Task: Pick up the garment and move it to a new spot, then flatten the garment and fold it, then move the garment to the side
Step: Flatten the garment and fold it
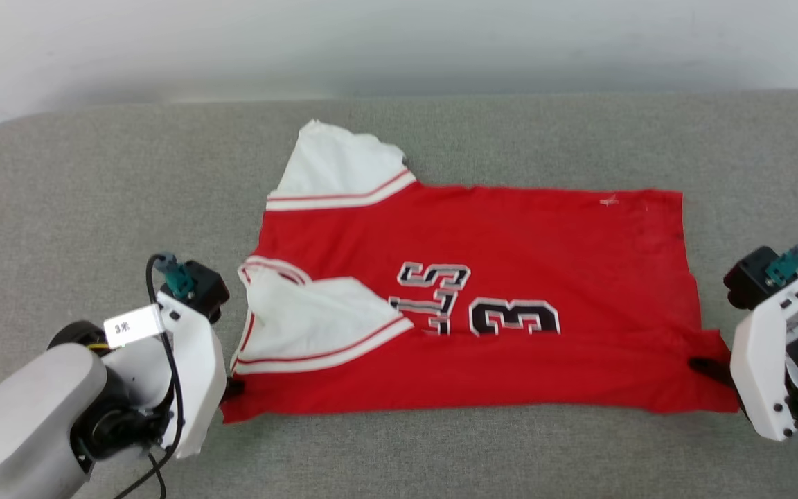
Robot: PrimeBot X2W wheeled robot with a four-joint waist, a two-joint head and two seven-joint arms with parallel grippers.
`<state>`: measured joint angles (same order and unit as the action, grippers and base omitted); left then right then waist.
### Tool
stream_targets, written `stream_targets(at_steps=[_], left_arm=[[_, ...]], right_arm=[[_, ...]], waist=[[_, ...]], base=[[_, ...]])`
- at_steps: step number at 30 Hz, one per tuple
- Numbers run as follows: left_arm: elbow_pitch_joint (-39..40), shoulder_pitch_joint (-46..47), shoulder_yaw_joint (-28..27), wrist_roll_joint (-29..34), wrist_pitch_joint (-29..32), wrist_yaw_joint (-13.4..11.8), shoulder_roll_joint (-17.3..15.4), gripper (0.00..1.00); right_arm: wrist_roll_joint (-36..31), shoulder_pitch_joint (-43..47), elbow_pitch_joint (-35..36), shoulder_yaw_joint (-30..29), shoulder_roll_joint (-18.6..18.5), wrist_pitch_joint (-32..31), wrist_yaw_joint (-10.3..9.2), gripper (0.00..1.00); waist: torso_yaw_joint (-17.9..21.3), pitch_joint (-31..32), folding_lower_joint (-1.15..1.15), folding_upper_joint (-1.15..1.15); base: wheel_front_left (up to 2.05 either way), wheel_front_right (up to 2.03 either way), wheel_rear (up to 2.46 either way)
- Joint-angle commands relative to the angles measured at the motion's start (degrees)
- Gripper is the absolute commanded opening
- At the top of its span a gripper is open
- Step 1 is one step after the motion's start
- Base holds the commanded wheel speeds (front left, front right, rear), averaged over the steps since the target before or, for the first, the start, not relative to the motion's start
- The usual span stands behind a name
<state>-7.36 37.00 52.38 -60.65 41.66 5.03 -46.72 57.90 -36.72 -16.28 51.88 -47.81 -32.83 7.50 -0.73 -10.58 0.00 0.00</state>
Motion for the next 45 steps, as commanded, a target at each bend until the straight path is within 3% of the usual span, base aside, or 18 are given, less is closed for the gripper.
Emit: stream_targets(at_steps=[1, 7, 11, 24, 25, 26, 31, 36, 39, 45], left_arm=[[1.1, -2.0, -0.1, -0.7, -0.3, -0.5, -0.8, 0.0], [4.1, -6.1, 0.3, -2.0, -1.2, -1.8, -2.8, 0.0], [5.0, -8.9, 0.6, -3.0, -2.2, -2.7, -3.1, 0.0], [-1.2, -11.0, 1.4, -2.6, -5.6, -2.8, -0.2, 0.0], [-1.7, -11.0, 1.3, -2.6, -6.2, -2.7, 0.1, 0.54], [-2.0, -11.0, 1.1, -2.7, -6.7, -2.7, 0.3, 0.99], [-0.4, -9.6, -0.2, -2.1, -8.9, -1.8, -0.5, 1.0], [2.3, -6.6, -2.6, 0.4, -12.1, -2.3, -2.1, 1.0], [2.2, -4.1, -4.1, 3.0, -14.9, -3.0, -2.1, 1.0], [0.5, 3.0, -7.7, 6.0, -19.1, -4.2, -0.2, 1.0]], right_arm=[[1.1, 1.7, 1.2, 0.5, -1.8, 0.5, -0.02, 0.0], [2.9, 5.2, 4.4, 1.2, -6.2, 1.6, -0.03, 0.0], [3.6, 6.9, 5.0, 1.4, -7.2, 1.4, -0.03, 0.0], [1.0, 7.2, -2.2, 2.4, -0.7, 3.8, -0.03, 0.0], [1.0, 7.3, -2.8, 2.2, -0.3, 4.5, -0.03, 0.09], [0.7, 7.4, -3.2, 2.0, -0.1, 5.3, -0.03, 1.0], [-0.4, 7.5, -3.2, -0.6, -0.6, 11.4, -0.02, 1.0], [-5.5, 7.1, -3.5, -7.7, -0.1, 25.0, -0.03, 1.0], [-10.0, 8.1, -4.5, -13.8, 2.0, 32.9, -0.03, 1.0], [-19.6, 11.2, -1.6, -27.0, 8.0, 41.7, -0.03, 1.0]], waist=[[0.0, 2.1, 0.0, 0.0], [0.1, 3.4, 0.0, 0.0], [0.5, 3.1, 0.0, 0.0], [0.8, 0.6, 0.0, 0.0], [0.7, 0.8, 0.0, 0.0], [0.7, 1.0, 0.0, 0.0], [0.4, 3.1, 0.0, 0.0], [0.5, 4.5, 0.0, 0.0], [1.0, 4.8, 0.0, 0.0], [3.2, 3.0, 0.0, 0.0]], base=[[0.0, 0.0, 0.0], [0.0, 0.0, 0.0], [0.0, 0.0, 0.0], [0.0, 0.0, 0.0], [0.0, 0.0, 0.0], [0.0, 0.0, 0.0], [0.0, 0.0, 0.0], [0.0, 0.0, 0.0], [0.0, 0.0, 0.0], [0.0, 0.0, 0.0]])
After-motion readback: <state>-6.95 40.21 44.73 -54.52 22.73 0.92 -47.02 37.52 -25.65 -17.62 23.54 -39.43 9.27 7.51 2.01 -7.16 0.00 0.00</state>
